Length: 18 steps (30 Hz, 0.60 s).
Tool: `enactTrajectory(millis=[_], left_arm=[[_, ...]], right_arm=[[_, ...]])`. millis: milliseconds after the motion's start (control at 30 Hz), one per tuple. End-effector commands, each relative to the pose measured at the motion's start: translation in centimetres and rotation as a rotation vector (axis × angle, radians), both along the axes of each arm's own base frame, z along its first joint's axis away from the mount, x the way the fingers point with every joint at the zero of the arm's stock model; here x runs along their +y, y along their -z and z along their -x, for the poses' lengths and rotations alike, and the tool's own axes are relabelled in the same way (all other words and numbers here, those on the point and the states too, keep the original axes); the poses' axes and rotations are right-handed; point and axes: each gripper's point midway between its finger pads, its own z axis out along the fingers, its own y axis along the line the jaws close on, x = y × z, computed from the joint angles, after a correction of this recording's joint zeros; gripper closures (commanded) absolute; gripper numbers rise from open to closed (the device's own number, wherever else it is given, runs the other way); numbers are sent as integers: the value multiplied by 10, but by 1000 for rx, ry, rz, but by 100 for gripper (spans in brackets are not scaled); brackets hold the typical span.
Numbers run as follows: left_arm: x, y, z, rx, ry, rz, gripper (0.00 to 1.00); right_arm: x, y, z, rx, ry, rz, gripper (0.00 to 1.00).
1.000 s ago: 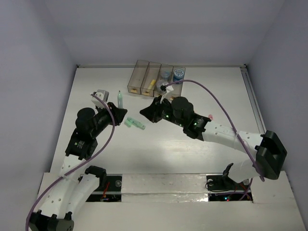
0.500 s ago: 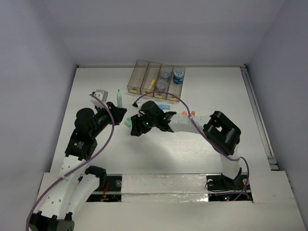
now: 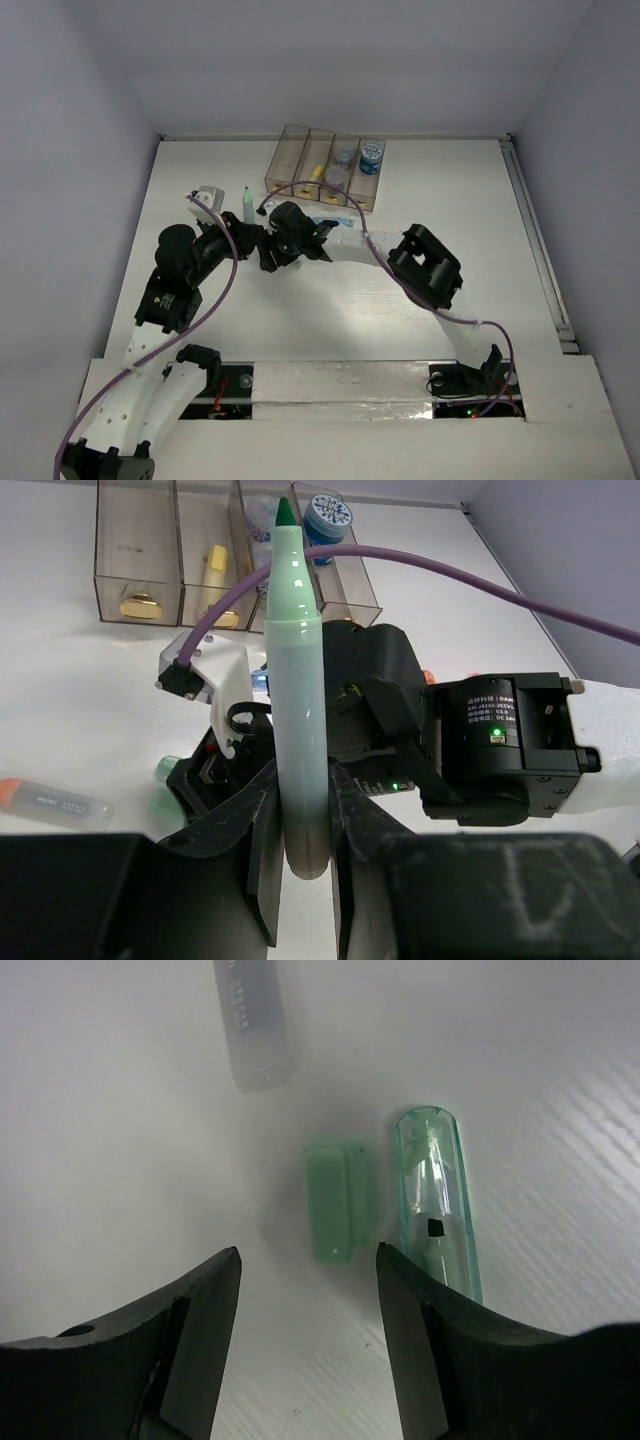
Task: Sort the stationery into containers
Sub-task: Pick up the pen cap from the center of the board.
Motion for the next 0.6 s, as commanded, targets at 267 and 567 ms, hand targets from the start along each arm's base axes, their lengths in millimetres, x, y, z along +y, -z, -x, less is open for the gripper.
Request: enactTrajectory(millis=[267, 567], left_arm=[[2, -34, -3, -97, -9, 28, 100], [2, -34, -3, -96, -8, 30, 100]], right_arm=[[-4, 26, -24, -66, 0, 141, 36], [-7, 44, -30, -117, 9, 231, 44]])
